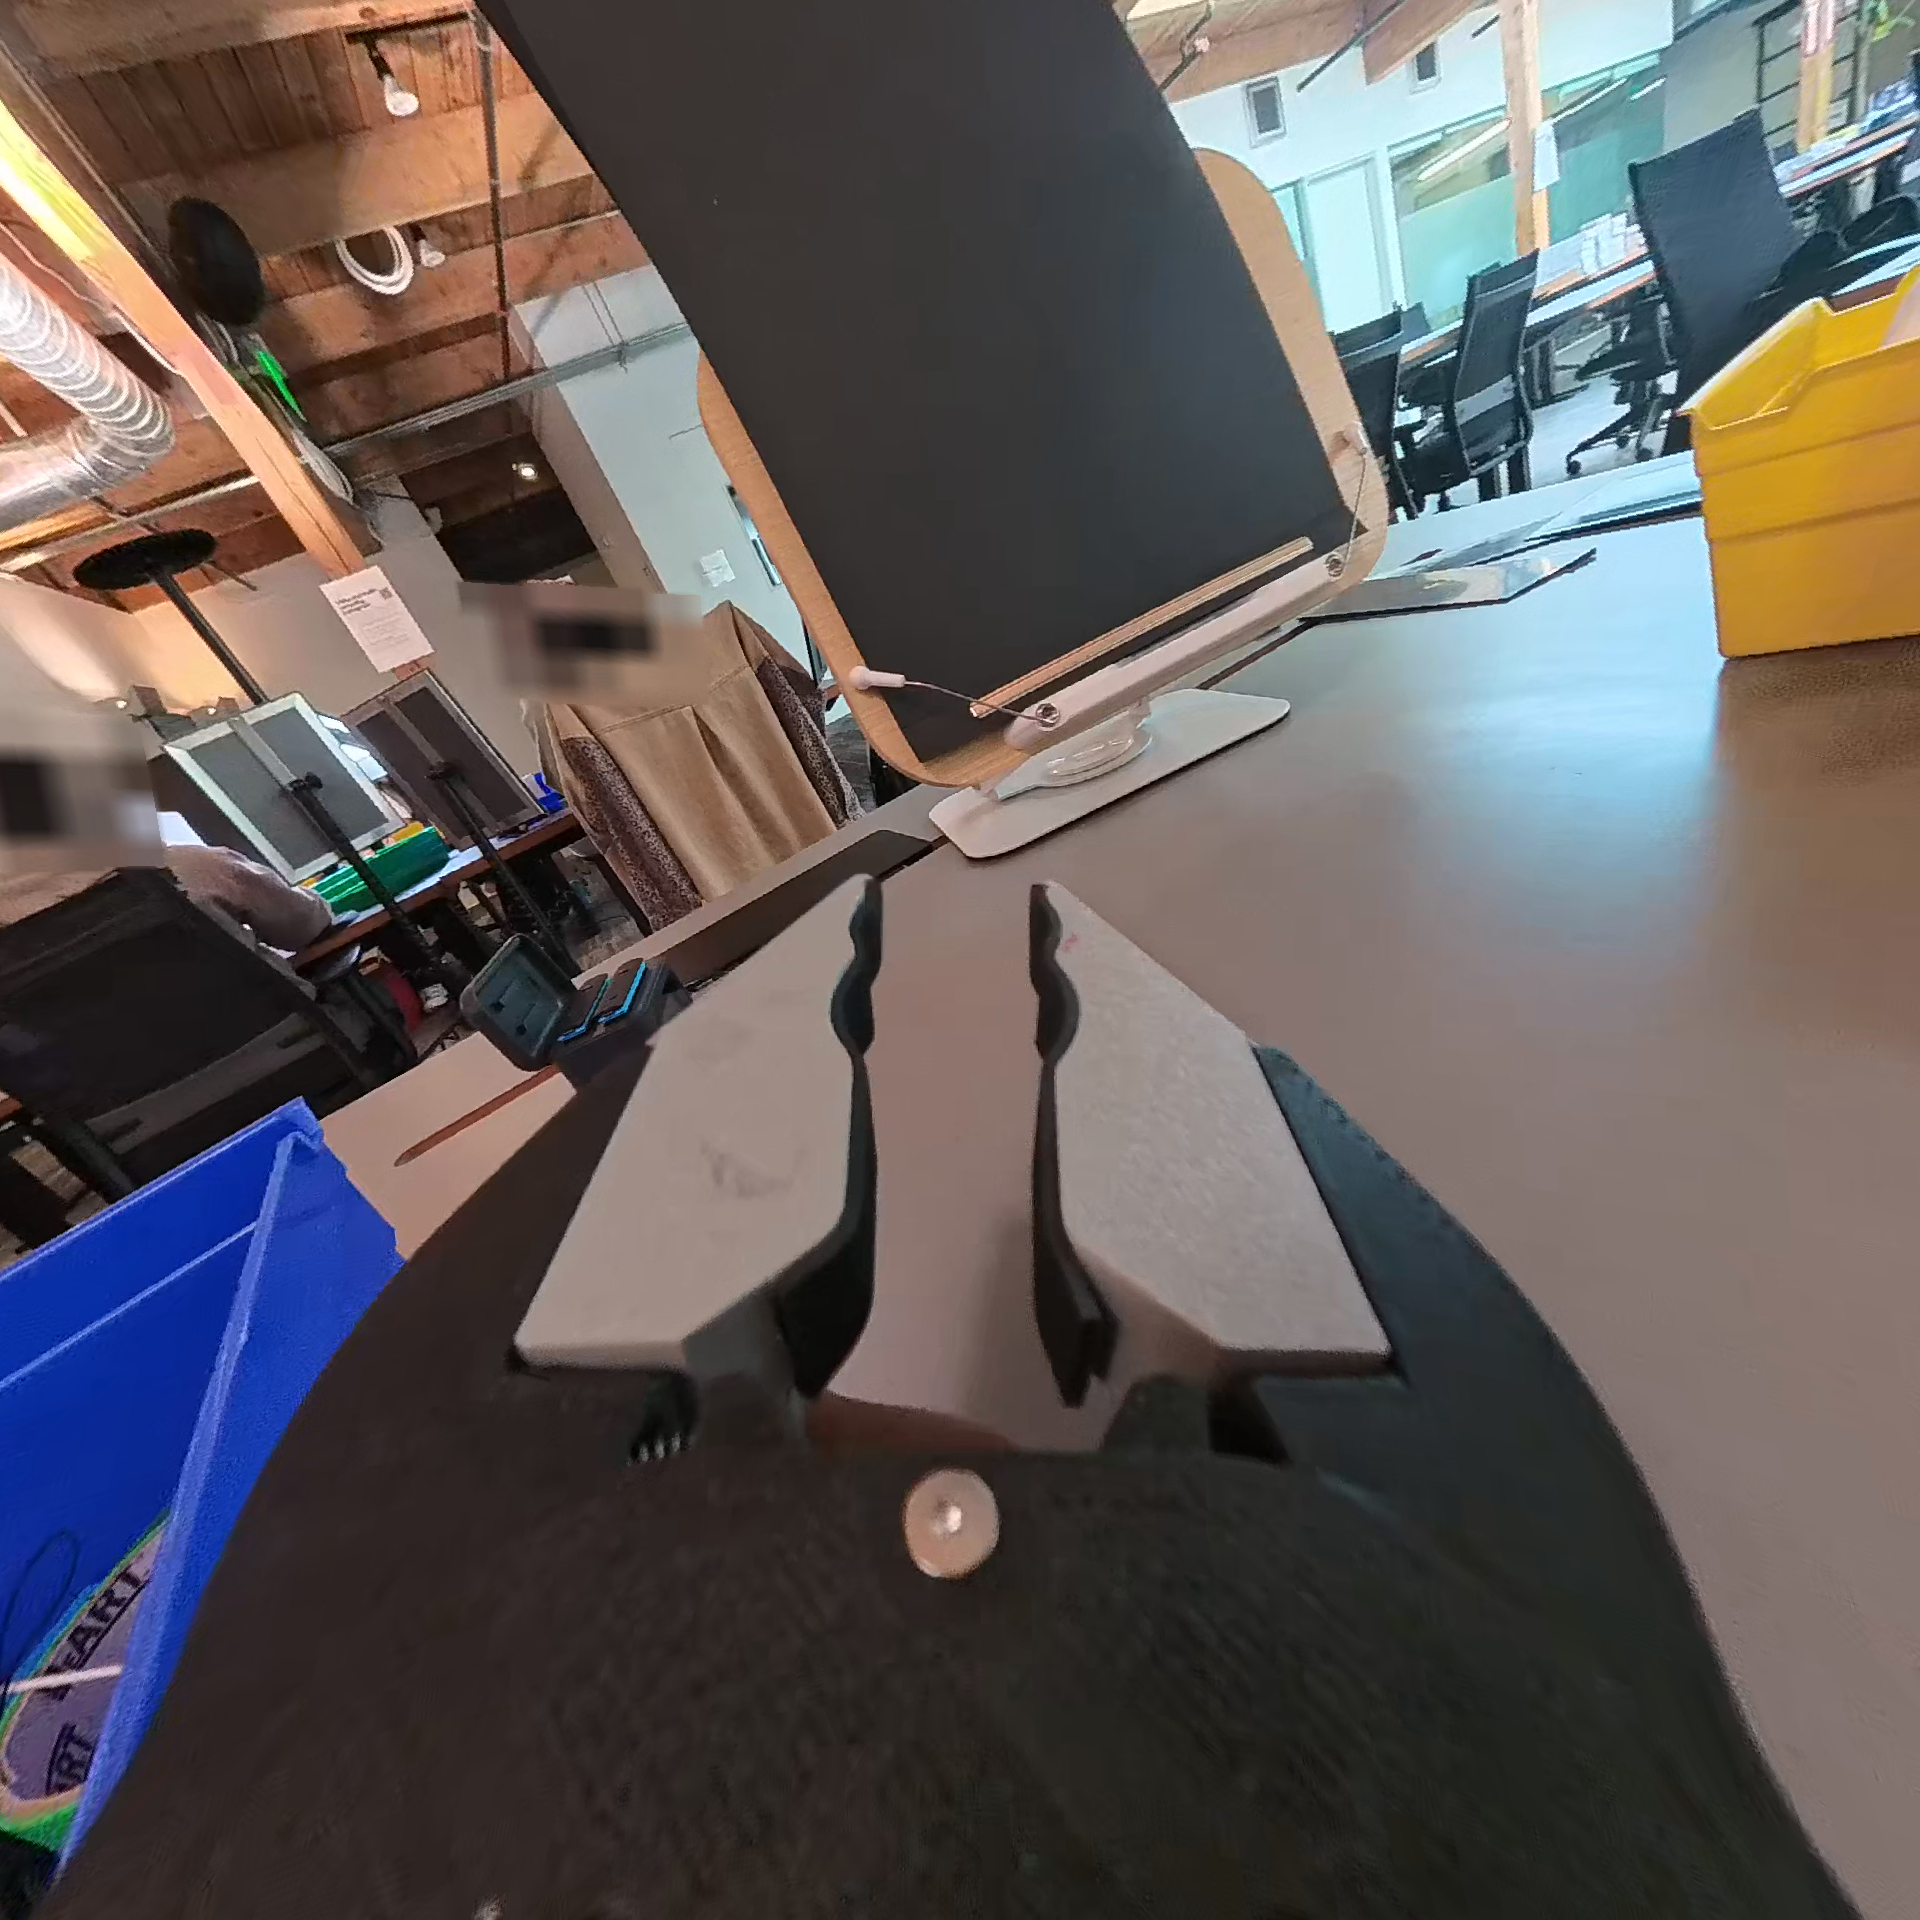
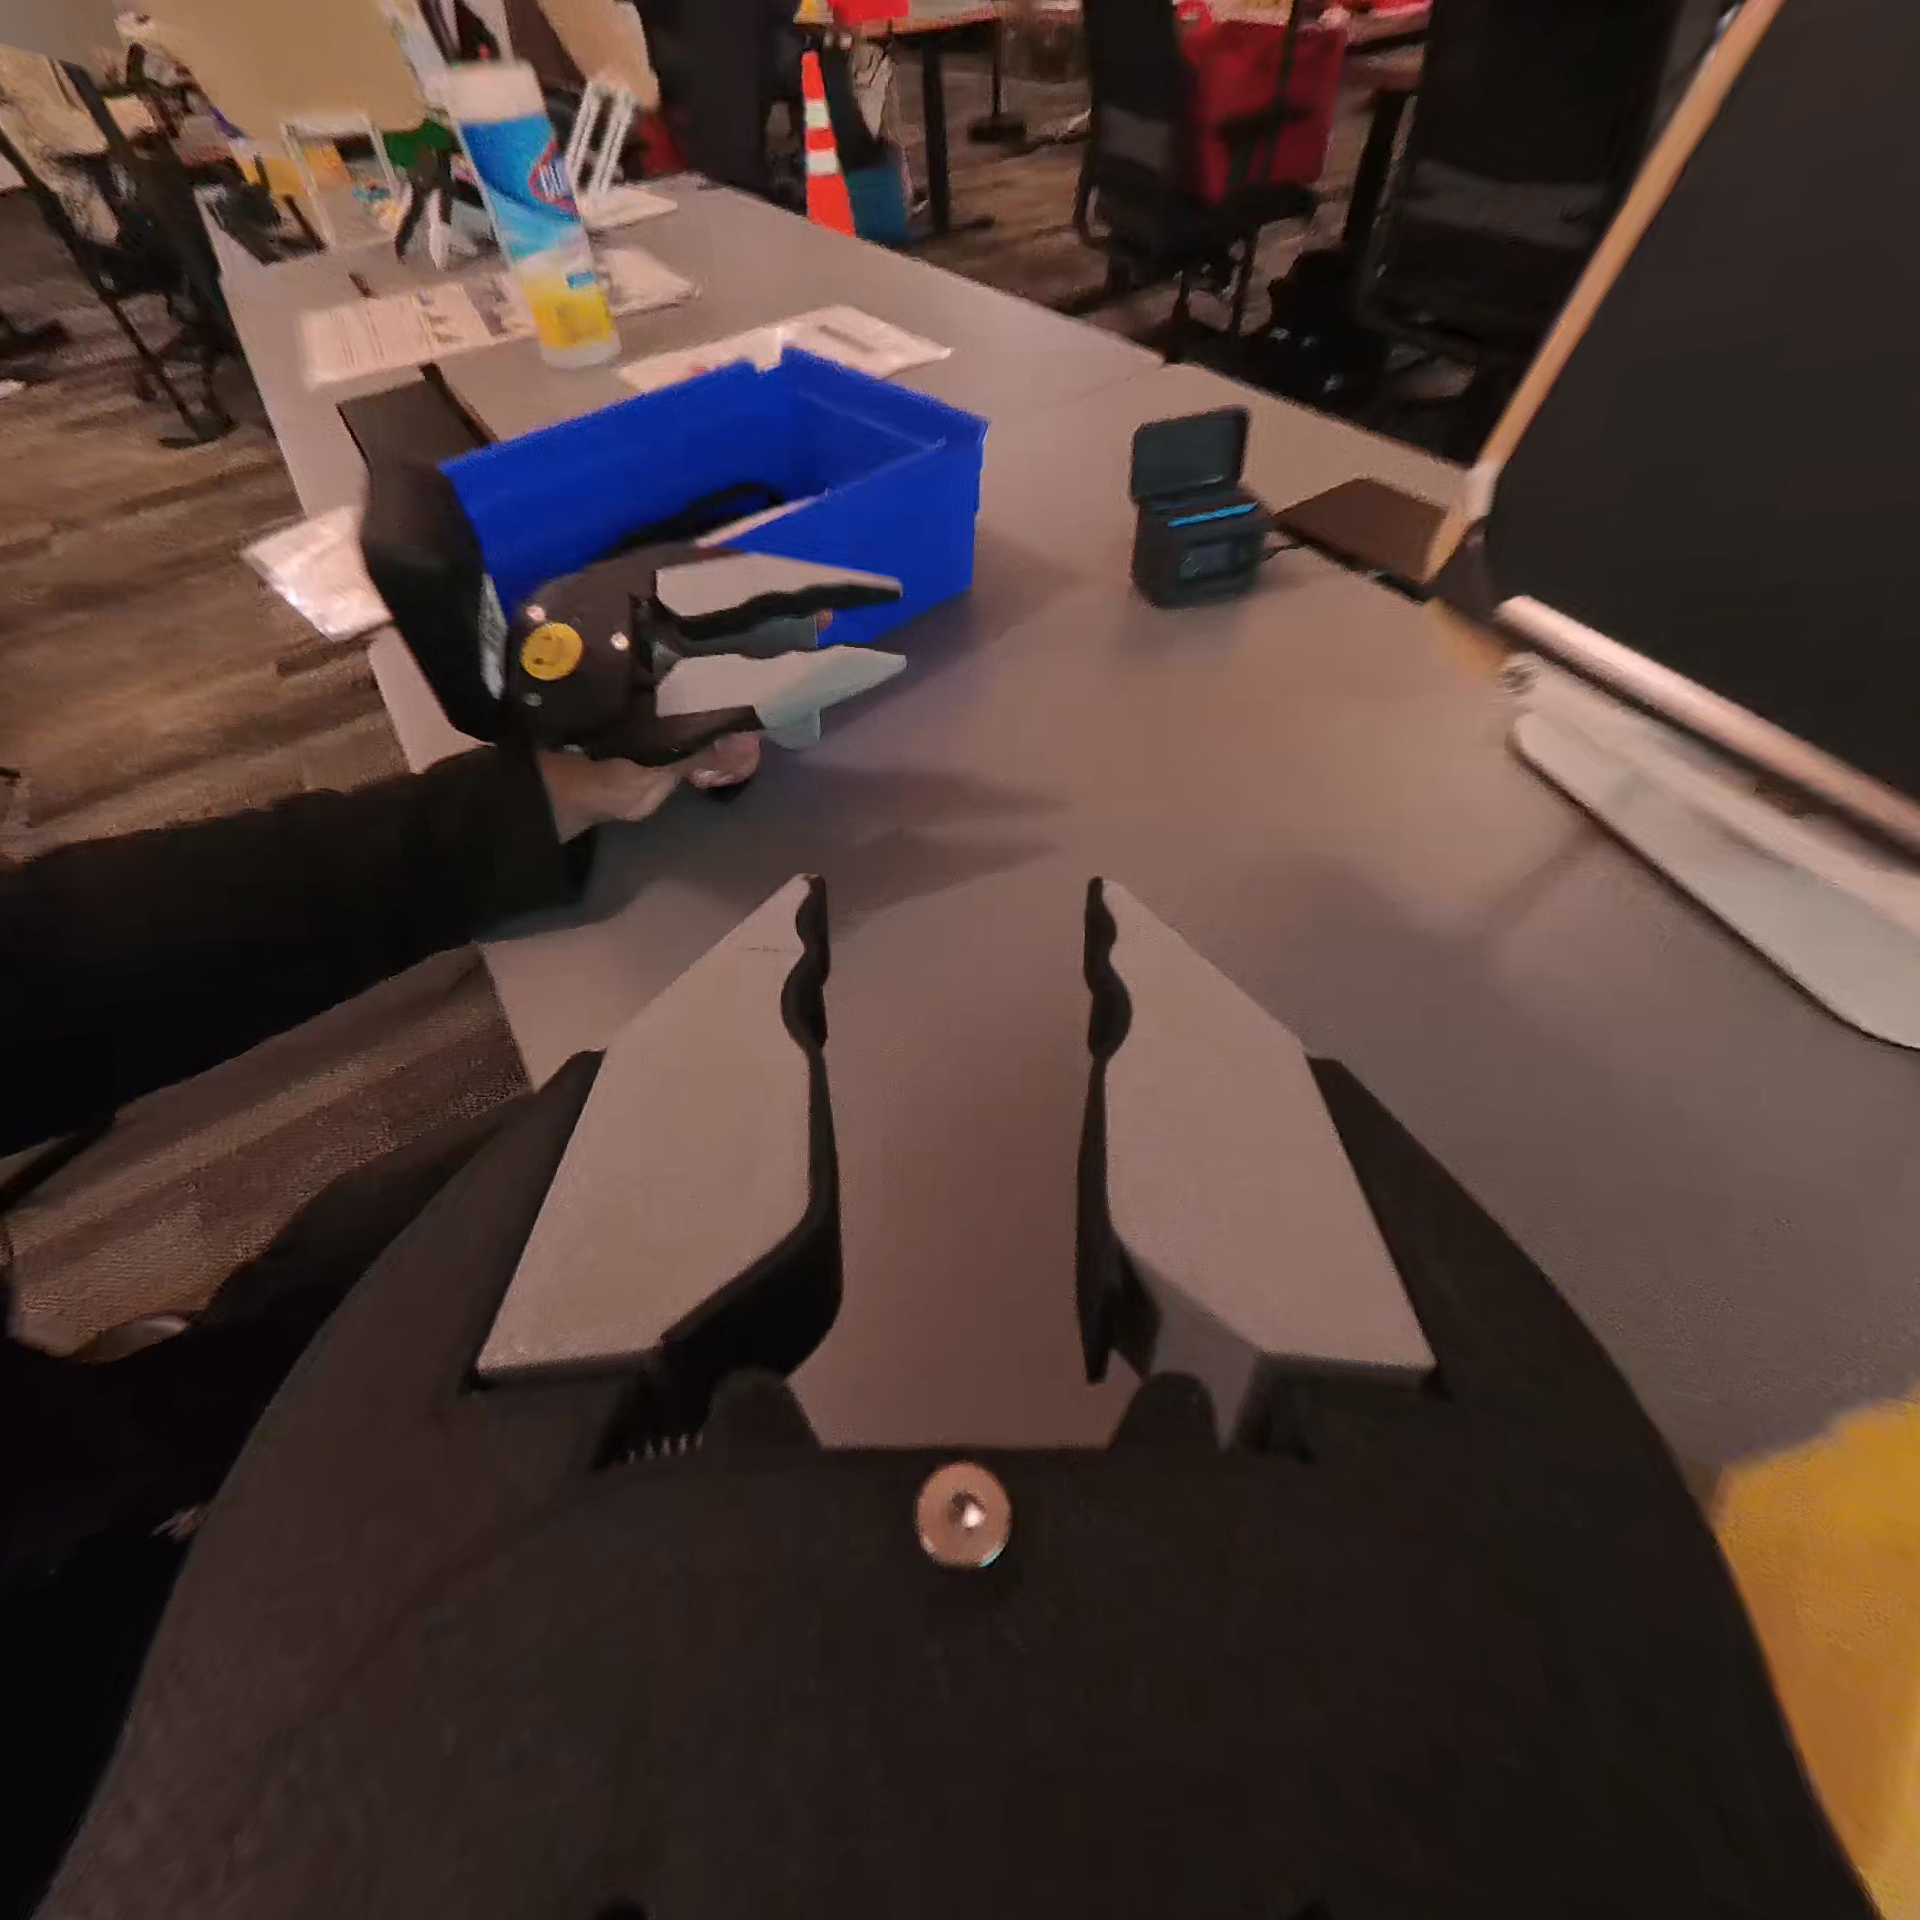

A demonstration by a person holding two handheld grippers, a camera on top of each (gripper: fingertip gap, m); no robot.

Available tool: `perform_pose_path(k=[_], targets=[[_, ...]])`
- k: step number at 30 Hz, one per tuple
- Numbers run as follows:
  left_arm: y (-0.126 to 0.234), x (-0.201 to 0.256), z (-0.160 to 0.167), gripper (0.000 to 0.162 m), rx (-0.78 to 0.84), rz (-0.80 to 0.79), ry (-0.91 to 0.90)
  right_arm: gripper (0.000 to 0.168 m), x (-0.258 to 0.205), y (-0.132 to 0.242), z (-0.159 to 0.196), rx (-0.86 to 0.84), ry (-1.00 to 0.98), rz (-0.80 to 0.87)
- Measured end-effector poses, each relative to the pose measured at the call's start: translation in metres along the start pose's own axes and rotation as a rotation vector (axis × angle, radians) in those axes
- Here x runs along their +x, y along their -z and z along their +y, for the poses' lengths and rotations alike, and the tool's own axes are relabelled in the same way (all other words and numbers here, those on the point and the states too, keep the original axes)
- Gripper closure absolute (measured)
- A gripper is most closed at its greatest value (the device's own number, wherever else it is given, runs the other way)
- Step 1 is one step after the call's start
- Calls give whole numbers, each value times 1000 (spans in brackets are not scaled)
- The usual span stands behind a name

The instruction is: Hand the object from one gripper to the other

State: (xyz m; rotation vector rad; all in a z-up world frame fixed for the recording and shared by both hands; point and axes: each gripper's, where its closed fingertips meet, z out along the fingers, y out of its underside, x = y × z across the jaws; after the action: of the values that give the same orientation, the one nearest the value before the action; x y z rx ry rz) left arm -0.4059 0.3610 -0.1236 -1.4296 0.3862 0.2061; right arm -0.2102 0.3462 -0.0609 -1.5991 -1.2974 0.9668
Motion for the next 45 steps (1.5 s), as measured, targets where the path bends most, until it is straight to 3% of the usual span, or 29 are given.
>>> perform_pose_path(k=[3,5,9,12,20,30,35,38,41,43,45], targets=[[1,-1,-1,135,7,-8,2,99,19,-75,35,-45,-3,62],[0,-1,-1,135,4,-9,-4,95,35,-112,52,-56,-1,99],[-1,0,2,136,-24,-21,-21,99,63,-160,63,-38,36,136],[-1,-3,5,137,-55,-45,8,93,73,-181,62,-88,93,103],[0,-3,10,133,-114,-38,81,103,69,-180,58,-50,169,69],[-2,10,11,136,-128,-14,-44,95,69,-185,74,-124,21,-4],[16,13,-5,137,-158,-71,18,96,68,-182,77,-136,-4,-18],[44,-17,-30,137,-188,-169,-47,96,71,-180,77,-129,-31,-12],[80,-85,-56,137,-232,-285,-13,99,73,-179,76,-122,-47,-5],[100,-133,-49,137,-369,-325,-23,98,75,-179,76,-126,-53,2],[112,-163,-15,129,-575,-270,26,97,74,-179,77,-131,-62,3]])
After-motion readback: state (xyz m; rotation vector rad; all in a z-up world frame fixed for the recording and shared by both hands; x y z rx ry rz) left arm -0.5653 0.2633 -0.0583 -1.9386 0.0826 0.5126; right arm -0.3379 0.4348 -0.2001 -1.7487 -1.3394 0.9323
